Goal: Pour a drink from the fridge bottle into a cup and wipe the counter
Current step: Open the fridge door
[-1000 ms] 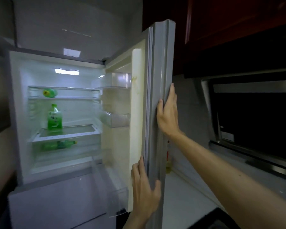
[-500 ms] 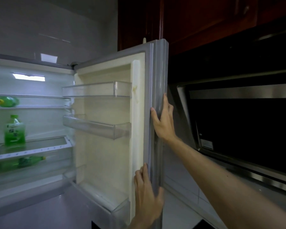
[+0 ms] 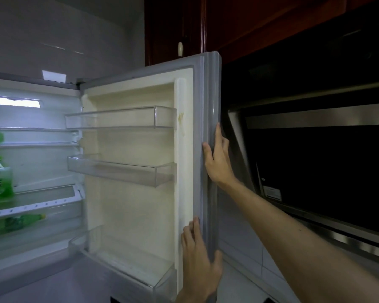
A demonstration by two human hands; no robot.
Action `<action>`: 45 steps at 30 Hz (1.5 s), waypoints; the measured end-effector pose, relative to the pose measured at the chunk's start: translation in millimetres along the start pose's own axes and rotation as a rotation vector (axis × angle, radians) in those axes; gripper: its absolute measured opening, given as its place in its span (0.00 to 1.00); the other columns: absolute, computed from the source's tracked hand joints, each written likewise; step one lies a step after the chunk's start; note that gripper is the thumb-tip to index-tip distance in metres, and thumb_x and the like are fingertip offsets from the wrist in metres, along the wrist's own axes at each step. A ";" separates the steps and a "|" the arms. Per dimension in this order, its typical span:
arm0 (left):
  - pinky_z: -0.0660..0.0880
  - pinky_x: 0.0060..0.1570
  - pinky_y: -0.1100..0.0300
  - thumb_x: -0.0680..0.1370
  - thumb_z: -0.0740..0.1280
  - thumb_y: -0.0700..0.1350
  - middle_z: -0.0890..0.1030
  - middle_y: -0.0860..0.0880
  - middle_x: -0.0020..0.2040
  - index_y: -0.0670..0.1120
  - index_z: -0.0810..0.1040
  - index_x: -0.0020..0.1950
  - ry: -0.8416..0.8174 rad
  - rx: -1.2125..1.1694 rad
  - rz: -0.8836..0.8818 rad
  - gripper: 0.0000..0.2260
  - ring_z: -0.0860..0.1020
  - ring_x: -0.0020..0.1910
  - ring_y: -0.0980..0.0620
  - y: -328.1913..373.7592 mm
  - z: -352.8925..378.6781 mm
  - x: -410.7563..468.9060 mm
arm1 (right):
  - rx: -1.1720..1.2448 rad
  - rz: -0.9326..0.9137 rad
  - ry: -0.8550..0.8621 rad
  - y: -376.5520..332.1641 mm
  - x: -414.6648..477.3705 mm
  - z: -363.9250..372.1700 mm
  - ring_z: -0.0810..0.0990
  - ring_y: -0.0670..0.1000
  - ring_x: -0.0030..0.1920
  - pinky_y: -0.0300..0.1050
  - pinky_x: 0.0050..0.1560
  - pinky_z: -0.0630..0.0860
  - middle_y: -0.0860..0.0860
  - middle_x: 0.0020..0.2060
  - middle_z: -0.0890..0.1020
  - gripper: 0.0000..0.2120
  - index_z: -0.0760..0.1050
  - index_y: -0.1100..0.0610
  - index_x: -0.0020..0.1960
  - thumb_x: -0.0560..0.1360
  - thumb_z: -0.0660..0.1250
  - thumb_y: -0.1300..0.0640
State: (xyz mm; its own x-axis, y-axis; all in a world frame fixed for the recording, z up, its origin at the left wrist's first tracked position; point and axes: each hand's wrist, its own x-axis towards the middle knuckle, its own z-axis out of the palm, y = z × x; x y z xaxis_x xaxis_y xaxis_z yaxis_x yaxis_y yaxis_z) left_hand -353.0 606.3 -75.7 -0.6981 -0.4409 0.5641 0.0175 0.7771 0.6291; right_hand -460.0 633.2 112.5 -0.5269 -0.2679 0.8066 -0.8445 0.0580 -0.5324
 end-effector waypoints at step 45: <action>0.69 0.59 0.54 0.78 0.62 0.48 0.64 0.44 0.63 0.43 0.59 0.72 -0.202 -0.009 -0.060 0.25 0.69 0.62 0.44 28.5 -33.6 20.7 | -0.218 0.210 -0.127 -6.1 -1.6 -10.9 0.56 0.61 0.75 0.63 0.74 0.58 0.58 0.77 0.51 0.31 0.35 0.46 0.78 0.84 0.51 0.49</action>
State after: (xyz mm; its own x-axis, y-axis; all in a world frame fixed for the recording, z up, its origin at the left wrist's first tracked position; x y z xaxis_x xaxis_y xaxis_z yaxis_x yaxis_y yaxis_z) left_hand -343.0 604.2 -28.2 -0.8275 -0.3864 0.4074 -0.0225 0.7477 0.6636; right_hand -455.1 643.8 117.3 -0.6869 -0.3456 0.6393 -0.7267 0.3253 -0.6050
